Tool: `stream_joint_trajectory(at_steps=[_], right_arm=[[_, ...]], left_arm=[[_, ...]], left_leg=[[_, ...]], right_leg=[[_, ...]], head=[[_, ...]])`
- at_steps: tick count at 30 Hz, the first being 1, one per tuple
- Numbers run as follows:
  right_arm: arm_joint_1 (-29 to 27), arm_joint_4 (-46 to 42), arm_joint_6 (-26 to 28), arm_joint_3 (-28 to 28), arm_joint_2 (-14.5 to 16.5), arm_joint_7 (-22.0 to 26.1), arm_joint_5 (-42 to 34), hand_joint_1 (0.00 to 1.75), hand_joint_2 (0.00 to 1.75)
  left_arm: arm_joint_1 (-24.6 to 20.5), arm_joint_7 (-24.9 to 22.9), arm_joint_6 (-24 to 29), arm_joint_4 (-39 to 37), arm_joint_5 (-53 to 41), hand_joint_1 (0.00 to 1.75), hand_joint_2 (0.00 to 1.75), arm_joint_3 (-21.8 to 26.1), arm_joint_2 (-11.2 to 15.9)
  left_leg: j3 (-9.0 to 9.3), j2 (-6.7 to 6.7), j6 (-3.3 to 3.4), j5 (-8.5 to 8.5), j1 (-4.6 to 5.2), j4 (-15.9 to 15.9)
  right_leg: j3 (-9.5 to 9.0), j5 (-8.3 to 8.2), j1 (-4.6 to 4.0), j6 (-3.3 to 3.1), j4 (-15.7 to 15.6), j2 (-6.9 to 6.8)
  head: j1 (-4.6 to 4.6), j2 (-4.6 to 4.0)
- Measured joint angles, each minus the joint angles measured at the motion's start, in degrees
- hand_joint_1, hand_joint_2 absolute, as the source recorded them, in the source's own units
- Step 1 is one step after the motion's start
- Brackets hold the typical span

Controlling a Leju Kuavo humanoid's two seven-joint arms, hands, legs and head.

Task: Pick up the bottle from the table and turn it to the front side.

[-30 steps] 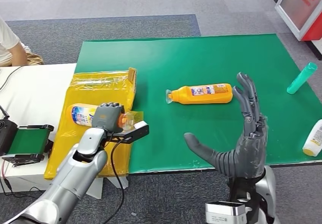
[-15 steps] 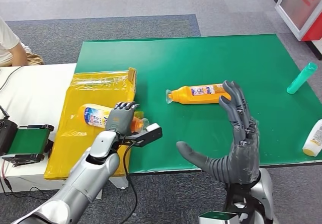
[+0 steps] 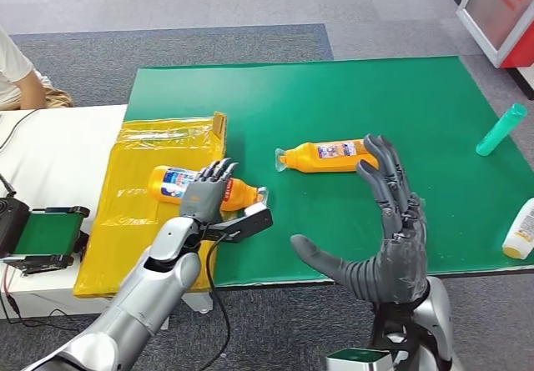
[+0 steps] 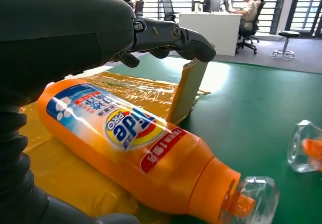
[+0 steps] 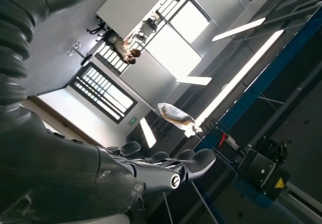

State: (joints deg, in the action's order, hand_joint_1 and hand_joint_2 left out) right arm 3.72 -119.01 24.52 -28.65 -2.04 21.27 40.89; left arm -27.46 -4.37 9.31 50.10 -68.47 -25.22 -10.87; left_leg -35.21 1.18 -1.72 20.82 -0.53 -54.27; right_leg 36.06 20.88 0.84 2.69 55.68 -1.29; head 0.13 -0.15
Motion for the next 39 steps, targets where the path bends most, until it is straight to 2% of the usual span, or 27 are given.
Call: stream_joint_trajectory(at_steps=[10, 13, 17, 22, 25, 30, 32, 34, 39], right_arm=[[0.0, 0.5, 0.1, 0.0, -0.1, 0.1, 0.1, 0.00, 1.75], [0.0, 0.5, 0.4, 0.0, -0.1, 0.1, 0.1, 0.00, 1.75], [-0.4, 0.8, 2.0, 0.0, -0.4, 0.5, 0.3, 0.00, 1.75], [-2.5, 1.6, 1.7, 0.3, -1.4, 0.9, -3.6, 0.00, 1.75], [-3.9, 2.8, -4.8, 0.9, -2.3, 1.0, -11.9, 0.00, 1.75], [-5.2, 6.7, -26.5, 4.5, -4.0, -1.7, -31.8, 0.00, 1.75], [-5.5, 9.1, -32.3, 6.1, -4.4, -2.6, -37.1, 0.00, 1.75], [-5.7, 11.2, -34.3, 7.3, -4.5, -3.0, -39.4, 0.00, 1.75], [-5.7, 14.2, -35.3, 8.6, -4.4, -5.1, -43.6, 0.00, 1.75]], left_arm=[[0.7, 1.3, 0.0, 2.7, 2.4, 0.00, 1.75, 0.0, -0.1], [1.2, 2.8, -0.1, 3.7, 5.7, 0.00, 1.75, 0.1, -0.1], [4.3, 8.2, -2.4, 9.4, 20.4, 0.00, 1.75, 1.2, 0.0], [13.5, 15.7, -8.1, 25.5, 48.3, 0.00, 1.75, 4.9, 1.8], [19.6, 19.5, -10.8, 35.6, 60.2, 0.00, 1.75, 7.3, 4.3], [28.4, 23.6, -17.9, 47.8, 74.8, 0.00, 1.75, 11.4, 8.6], [31.2, 24.2, -19.4, 50.8, 77.3, 0.00, 1.75, 12.6, 10.0], [33.2, 24.5, -19.7, 53.0, 78.0, 0.00, 1.75, 13.6, 10.8], [36.3, 24.4, -20.0, 56.1, 78.3, 0.00, 1.75, 14.6, 12.3]], left_leg=[[0.00, 0.00, 0.00, 0.00, 0.00, 0.0], [0.00, 0.00, 0.00, 0.00, 0.00, 0.0], [-0.01, 0.00, 0.00, 0.01, 0.00, 0.0], [-0.03, 0.01, -0.01, 0.11, -0.01, 0.0], [-0.03, 0.01, -0.03, 0.17, -0.02, 0.0], [-0.03, 0.01, -0.01, 0.19, -0.03, 0.0], [-0.03, 0.00, -0.01, 0.19, -0.03, 0.0], [-0.03, 0.00, 0.00, 0.20, -0.03, 0.0], [-0.01, 0.00, 0.00, 0.20, -0.03, 0.0]], right_leg=[[0.00, 0.00, 0.00, 0.00, 0.0, 0.00], [-0.01, 0.00, 0.00, 0.00, 0.0, 0.00], [-0.01, 0.00, 0.00, 0.00, 0.0, 0.00], [0.03, 0.09, -0.01, -0.02, 0.0, 0.01], [0.03, 0.19, -0.04, -0.05, 0.0, 0.01], [0.01, 0.25, -0.05, -0.01, 0.0, 0.00], [0.00, 0.25, -0.05, 0.00, 0.0, -0.01], [-0.01, 0.25, -0.04, 0.02, 0.0, -0.01], [-0.04, 0.24, -0.03, 0.02, 0.0, -0.01]], head=[[0.01, 0.00], [0.01, 0.00], [0.01, 0.00], [0.00, 0.00], [-0.01, 0.00], [0.01, 0.00], [0.01, 0.00], [0.01, 0.00], [0.00, 0.00]])
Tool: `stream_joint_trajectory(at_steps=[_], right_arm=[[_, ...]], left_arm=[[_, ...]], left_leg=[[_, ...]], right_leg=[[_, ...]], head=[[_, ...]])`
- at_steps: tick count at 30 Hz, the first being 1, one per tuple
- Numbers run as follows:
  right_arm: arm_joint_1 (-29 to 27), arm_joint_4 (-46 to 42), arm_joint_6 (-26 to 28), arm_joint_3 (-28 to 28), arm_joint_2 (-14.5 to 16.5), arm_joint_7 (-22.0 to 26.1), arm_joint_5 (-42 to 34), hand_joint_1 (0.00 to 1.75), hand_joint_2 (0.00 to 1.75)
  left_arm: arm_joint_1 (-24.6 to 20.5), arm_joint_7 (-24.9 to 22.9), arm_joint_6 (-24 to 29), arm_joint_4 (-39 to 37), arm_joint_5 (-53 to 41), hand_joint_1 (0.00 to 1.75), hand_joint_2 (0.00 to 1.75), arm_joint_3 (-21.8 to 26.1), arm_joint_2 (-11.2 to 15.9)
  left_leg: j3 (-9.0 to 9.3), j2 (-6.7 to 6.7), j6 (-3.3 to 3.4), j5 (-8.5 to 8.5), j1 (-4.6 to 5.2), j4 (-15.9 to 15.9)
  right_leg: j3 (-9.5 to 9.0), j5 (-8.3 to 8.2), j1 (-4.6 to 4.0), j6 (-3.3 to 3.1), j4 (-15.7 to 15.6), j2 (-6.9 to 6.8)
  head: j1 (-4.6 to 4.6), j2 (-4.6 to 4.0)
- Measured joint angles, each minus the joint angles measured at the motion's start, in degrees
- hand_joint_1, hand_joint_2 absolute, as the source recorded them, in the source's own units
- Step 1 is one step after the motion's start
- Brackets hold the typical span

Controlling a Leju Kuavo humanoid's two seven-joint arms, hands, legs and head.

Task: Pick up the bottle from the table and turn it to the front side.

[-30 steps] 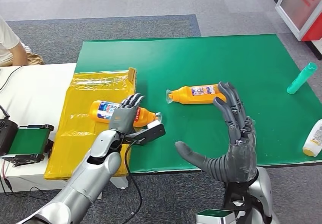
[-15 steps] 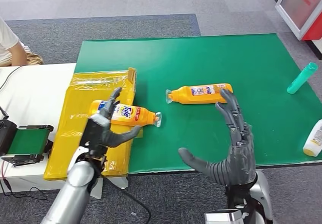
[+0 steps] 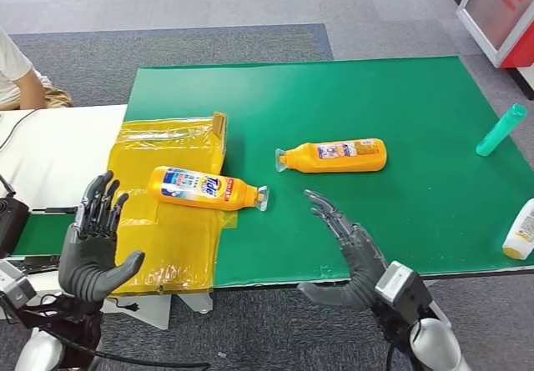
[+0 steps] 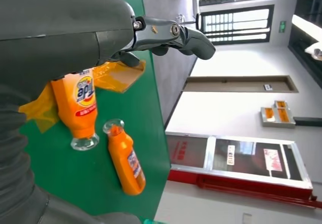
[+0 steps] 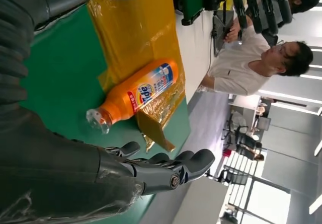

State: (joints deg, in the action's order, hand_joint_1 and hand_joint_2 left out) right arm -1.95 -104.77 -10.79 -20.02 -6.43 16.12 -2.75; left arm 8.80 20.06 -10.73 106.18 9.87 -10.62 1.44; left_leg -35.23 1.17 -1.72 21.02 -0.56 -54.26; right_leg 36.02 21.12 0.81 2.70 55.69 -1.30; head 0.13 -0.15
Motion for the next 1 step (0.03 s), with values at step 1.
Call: stream_joint_trajectory(at_steps=[1], right_arm=[[0.0, 0.2, 0.0, 0.1, 0.0, -0.3, -0.6, 0.00, 1.75]], left_arm=[[0.3, -0.1, -0.1, 0.2, 0.0, 0.00, 1.75, 0.0, 0.1]], left_leg=[[0.00, 0.00, 0.00, 0.00, 0.00, 0.0]], right_leg=[[-0.01, 0.00, 0.00, 0.00, 0.0, 0.00]], head=[[0.00, 0.00]])
